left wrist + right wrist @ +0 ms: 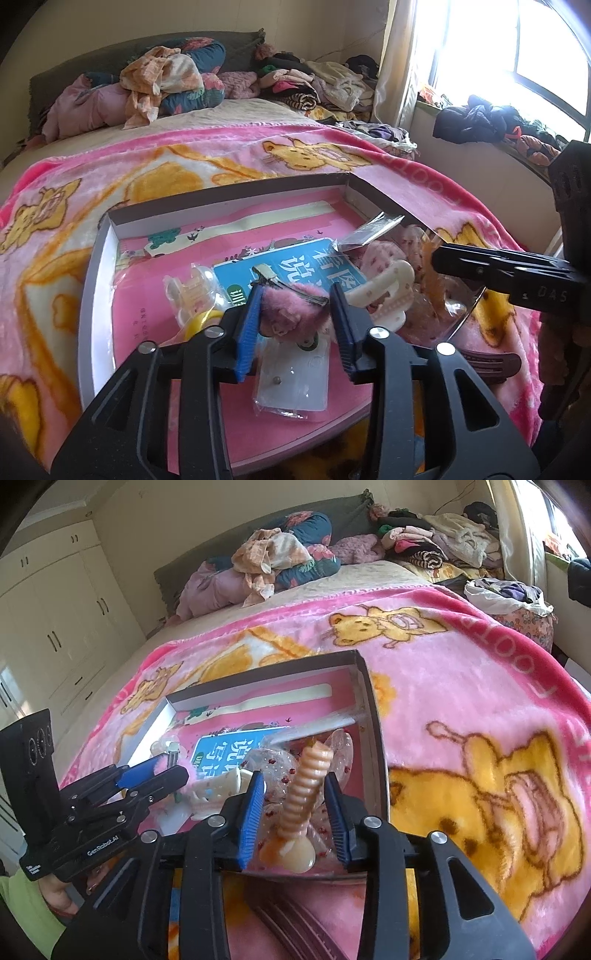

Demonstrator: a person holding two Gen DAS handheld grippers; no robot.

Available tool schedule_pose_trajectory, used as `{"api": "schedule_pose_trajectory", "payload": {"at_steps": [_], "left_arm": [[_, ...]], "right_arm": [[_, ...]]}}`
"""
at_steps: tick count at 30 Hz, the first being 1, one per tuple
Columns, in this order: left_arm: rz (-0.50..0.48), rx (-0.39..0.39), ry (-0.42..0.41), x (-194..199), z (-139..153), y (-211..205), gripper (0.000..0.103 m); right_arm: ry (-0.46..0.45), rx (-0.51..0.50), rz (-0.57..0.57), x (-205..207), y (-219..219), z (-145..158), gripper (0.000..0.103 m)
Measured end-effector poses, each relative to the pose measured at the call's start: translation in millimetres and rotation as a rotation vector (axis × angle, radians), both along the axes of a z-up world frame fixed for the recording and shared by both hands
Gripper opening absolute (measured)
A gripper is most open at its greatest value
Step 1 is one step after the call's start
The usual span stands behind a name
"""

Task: Organize jewelry
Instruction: 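Open the left tool to drop the pink clip while the right tool releases the spiral tie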

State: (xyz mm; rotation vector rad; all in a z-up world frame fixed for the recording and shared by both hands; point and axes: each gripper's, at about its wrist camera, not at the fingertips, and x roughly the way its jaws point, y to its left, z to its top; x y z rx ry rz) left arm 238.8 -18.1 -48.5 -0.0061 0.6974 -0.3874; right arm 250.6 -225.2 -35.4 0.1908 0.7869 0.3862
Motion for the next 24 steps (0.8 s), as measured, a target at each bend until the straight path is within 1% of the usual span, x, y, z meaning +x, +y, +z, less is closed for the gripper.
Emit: {"api": "schedule_pose_trajectory", "payload": {"at_steps": [1,3,5,7,9,11,13,15,18,20,22,24], "left_arm": [[0.003,-0.001,-0.003,-0.5,1.2,1.3,0.036],[0.01,0.0,-0.012,-2.7,4.3,4.3,0.041],[0.015,-0.001,-0.022,-5.4,7.7,7.3,0.044],[0.02,-0.002,-0.035,-10.5,10.9,9.3,0.049],[0.025,-0.002,-0.043,-14.5,13.7,10.3,0.055],[0.034,-0.001,-0.052,-17.7,16.0,12.7,0.059],[0.039,-0.003,-0.059,-21.9,18.2,12.9,0.062],[0.044,-0.004,-0.069,-27.5,21.4,13.3,0.067],[0.046,-0.004,-0.083,-35.4,26.2,13.2,0.072],[0.044,-0.004,-0.092,-41.0,29.8,13.5,0.073],[0.045,-0.005,-0.099,-45.3,32.1,13.9,0.076],[0.047,-0.007,-0.106,-50.9,34.1,14.4,0.082]], "right_arm": [[-0.005,0.005,-0.002,-2.0,-1.0,1.6,0.044],[-0.016,0.01,-0.002,-6.2,-2.1,5.7,0.045],[-0.03,0.007,-0.003,-11.5,-2.7,10.0,0.045],[-0.041,0.004,-0.003,-16.6,-3.0,13.5,0.051],[-0.055,0.001,-0.005,-22.4,-2.8,17.4,0.053],[-0.065,-0.003,-0.006,-27.9,-3.0,20.2,0.054],[-0.075,-0.009,-0.012,-34.6,-3.2,23.3,0.058],[-0.083,-0.011,-0.013,-39.6,-3.8,25.6,0.059],[-0.094,-0.012,-0.013,-48.4,-4.9,29.3,0.062],[-0.104,-0.015,-0.013,-54.6,-5.1,31.6,0.063],[-0.11,-0.018,-0.01,-60.1,-4.5,32.9,0.064],[-0.118,-0.023,-0.012,-66.3,-5.4,34.4,0.066]]}}
